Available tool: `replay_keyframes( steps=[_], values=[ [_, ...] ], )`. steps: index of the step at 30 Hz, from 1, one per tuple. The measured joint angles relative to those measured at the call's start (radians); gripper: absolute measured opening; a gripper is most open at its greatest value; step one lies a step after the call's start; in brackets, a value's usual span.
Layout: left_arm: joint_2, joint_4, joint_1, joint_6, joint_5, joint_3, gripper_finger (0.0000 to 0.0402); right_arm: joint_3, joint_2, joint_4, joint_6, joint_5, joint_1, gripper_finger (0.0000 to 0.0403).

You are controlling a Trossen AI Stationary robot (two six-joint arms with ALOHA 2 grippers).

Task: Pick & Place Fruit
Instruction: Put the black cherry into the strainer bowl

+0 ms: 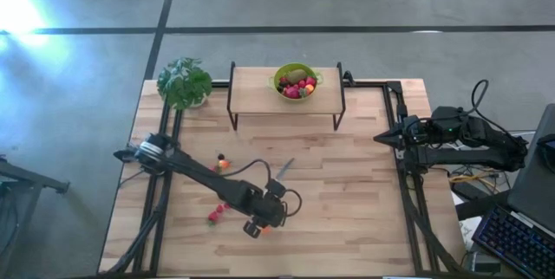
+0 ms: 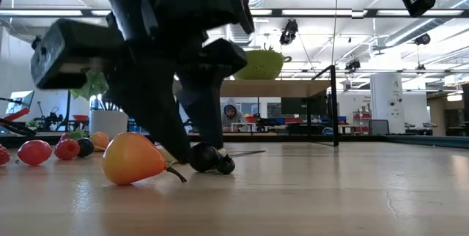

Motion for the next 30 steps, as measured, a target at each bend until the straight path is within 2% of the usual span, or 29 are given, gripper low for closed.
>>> replay_keyframes(
  steps=[19,30],
  values=[
    [0.016,0.009,0.0,-0.009,-0.003,0.0,0.0176,0.0,0.0,0.0,0.0,0.0,0.0,0.0008],
    [0.016,0.006,0.0,-0.001,-0.002,0.0,0.0108,0.0,0.0,0.0,0.0,0.0,0.0,0.0008]
  ],
)
